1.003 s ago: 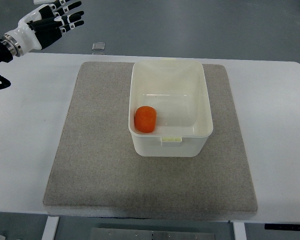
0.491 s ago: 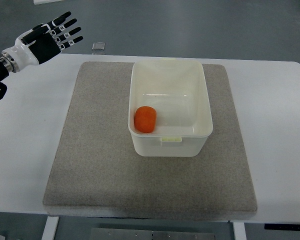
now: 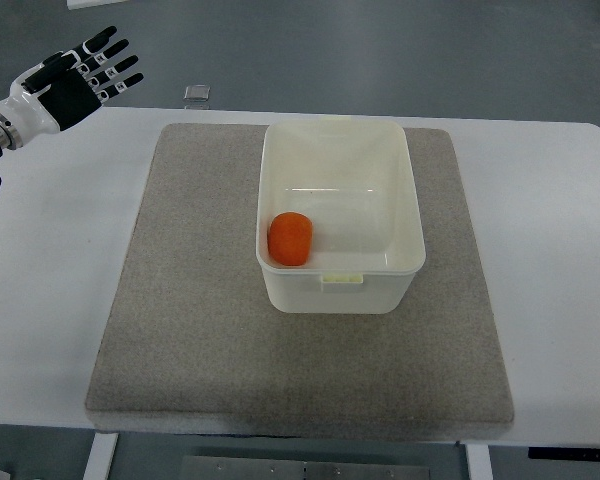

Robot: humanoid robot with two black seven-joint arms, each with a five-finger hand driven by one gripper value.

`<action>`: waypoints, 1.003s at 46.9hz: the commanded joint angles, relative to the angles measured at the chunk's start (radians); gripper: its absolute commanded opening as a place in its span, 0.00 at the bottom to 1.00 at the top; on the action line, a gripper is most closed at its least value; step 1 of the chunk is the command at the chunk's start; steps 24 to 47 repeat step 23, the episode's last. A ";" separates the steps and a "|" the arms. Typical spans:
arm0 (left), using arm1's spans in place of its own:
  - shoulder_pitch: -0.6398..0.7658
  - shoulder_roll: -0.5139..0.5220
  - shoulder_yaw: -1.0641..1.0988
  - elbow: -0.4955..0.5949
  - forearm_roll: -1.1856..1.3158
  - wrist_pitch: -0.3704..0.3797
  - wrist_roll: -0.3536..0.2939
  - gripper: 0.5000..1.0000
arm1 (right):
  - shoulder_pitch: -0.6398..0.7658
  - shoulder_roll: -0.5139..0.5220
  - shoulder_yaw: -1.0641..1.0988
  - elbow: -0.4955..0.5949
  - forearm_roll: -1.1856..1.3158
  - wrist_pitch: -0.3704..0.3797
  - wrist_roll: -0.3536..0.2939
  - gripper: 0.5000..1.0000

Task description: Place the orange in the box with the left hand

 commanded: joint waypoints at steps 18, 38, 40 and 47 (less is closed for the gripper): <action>0.006 -0.002 -0.011 -0.006 0.000 0.000 0.000 0.99 | 0.000 0.000 -0.003 0.003 -0.002 -0.011 0.005 0.86; 0.006 -0.004 -0.014 -0.006 0.001 0.000 0.000 0.99 | 0.000 0.000 -0.005 0.003 -0.006 -0.011 0.006 0.86; 0.006 -0.004 -0.014 -0.006 0.001 0.000 0.000 0.99 | 0.000 0.000 -0.005 0.003 -0.006 -0.011 0.006 0.86; 0.006 -0.004 -0.014 -0.006 0.001 0.000 0.000 0.99 | 0.000 0.000 -0.005 0.003 -0.006 -0.011 0.006 0.86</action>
